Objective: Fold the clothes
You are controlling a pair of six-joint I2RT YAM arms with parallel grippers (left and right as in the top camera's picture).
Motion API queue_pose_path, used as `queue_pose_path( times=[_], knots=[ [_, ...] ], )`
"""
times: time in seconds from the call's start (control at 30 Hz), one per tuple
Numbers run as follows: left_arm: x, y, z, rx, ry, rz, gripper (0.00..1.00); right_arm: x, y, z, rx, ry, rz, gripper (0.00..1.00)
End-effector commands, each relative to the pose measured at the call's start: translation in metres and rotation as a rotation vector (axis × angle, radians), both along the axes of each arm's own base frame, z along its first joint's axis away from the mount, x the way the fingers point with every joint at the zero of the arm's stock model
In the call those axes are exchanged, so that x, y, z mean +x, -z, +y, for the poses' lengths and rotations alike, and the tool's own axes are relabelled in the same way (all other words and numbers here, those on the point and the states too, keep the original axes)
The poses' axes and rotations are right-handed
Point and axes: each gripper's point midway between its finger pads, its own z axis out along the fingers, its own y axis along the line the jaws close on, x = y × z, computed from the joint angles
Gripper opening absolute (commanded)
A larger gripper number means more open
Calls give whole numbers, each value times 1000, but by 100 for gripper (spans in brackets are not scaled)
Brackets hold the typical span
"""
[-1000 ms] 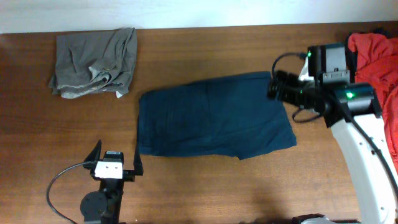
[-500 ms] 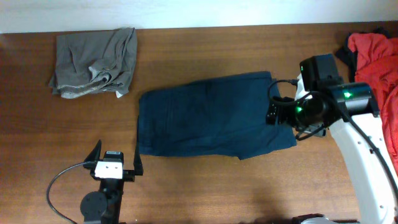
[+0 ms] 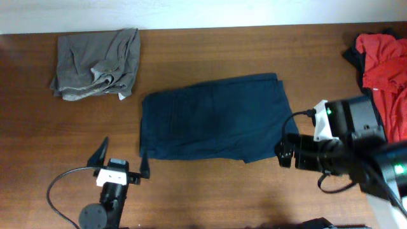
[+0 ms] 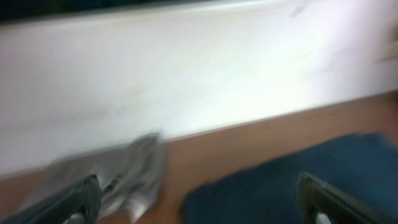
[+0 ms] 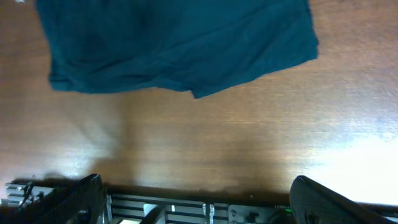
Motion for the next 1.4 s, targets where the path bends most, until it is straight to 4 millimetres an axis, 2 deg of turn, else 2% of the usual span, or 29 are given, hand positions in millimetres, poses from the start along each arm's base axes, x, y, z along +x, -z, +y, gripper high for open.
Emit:
queue_pose_path(
  times=[0.0, 0.13, 0.3, 0.47, 0.6, 0.7, 0.77, 0.8, 0.9, 0.97, 1.0, 1.03, 1.23, 1.37],
  knots=[
    [-29, -34, -52, -35, 342, -96, 99, -10, -9, 1, 1, -1, -51, 99],
    [-43, -63, -63, -84, 422, -74, 99, -12, -11, -11, -49, 24, -84, 99],
    [-42, -101, -63, -51, 406, 77, 99, -10, -11, -11, -55, 27, -83, 99],
    [-22, -140, -65, -29, 420, 331, 99, -10, -4, -11, -61, 26, -61, 99],
    [-4, -159, -65, -54, 421, 438, 99, -12, 11, -11, -73, 24, -17, 99],
    [16, -163, -55, -62, 355, 491, 99, -12, 29, -10, -74, 19, 24, 99],
    [36, -150, -32, -107, 192, 612, 99, -11, 44, -6, -63, 11, 53, 99],
    [47, -131, -14, -116, 73, 743, 99, -10, 54, -2, -50, 3, 71, 99],
    [62, -92, 3, -97, -34, 990, 99, -6, 74, 8, -8, -16, 98, 99],
    [74, -69, 3, -100, -37, 1096, 99, -2, 82, 18, 42, -35, 101, 99],
    [85, -39, 1, -107, -30, 1202, 99, 6, 85, 29, 93, -55, 84, 99],
    [89, -25, 2, -106, -34, 1252, 99, 10, 85, 32, 109, -61, 73, 99],
    [102, 61, -3, -132, -18, 1550, 99, 17, 93, 35, 108, -62, 94, 99],
    [108, 101, -6, -149, -6, 1659, 99, 17, 98, 35, 101, -64, 119, 99]
  ],
)
